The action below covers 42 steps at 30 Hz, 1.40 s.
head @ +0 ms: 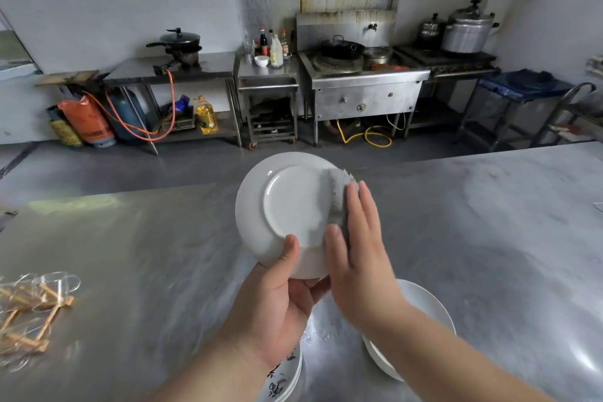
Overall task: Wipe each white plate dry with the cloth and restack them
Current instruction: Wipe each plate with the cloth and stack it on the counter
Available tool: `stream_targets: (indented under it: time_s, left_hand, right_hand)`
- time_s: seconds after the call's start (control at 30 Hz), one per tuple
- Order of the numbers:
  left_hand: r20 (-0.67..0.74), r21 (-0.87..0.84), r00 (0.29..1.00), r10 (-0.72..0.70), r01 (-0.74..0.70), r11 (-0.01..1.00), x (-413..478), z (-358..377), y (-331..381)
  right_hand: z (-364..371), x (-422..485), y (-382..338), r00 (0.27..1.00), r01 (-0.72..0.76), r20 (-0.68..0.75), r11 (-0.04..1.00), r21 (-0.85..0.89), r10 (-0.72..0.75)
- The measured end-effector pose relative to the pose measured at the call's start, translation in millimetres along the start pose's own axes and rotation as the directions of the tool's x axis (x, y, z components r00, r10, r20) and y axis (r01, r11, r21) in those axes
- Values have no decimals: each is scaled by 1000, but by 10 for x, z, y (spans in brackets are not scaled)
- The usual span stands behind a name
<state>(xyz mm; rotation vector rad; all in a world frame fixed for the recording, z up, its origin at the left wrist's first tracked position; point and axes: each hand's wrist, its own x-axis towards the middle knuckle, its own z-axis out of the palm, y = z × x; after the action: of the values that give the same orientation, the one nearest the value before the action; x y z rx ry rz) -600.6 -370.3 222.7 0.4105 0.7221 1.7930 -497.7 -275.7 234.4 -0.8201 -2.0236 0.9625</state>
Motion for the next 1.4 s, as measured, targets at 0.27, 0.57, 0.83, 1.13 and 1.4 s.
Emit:
stream_targets:
  time_s: [0.27,0.57,0.83,1.13,1.4]
  left_hand:
    - [-39,34,998,-52,54,998,38,44,-63]
    - [-153,33,950,-273,281,959,274,-30,-375]
    - [-192,367,806,-560,588,720,590,-262,-943]
    - [-335,909,879,-340,397,128,863,-307,-1571]
    - [-477,565,833,-281,535,628,1033,-257,-1704]
  right_hand:
    - [257,-379,-69,995,-73,-65,993,98,80]
    - [-581,25,707,864,-490,108,772,405,491]
    - [-1545,-176,1791,718,-477,347,790,-385,603]
    - [-1944,-391,2494,603,-705,447,703,-87,660]
    - [-1958,-174,2709,576,-781,493,616,98,652]
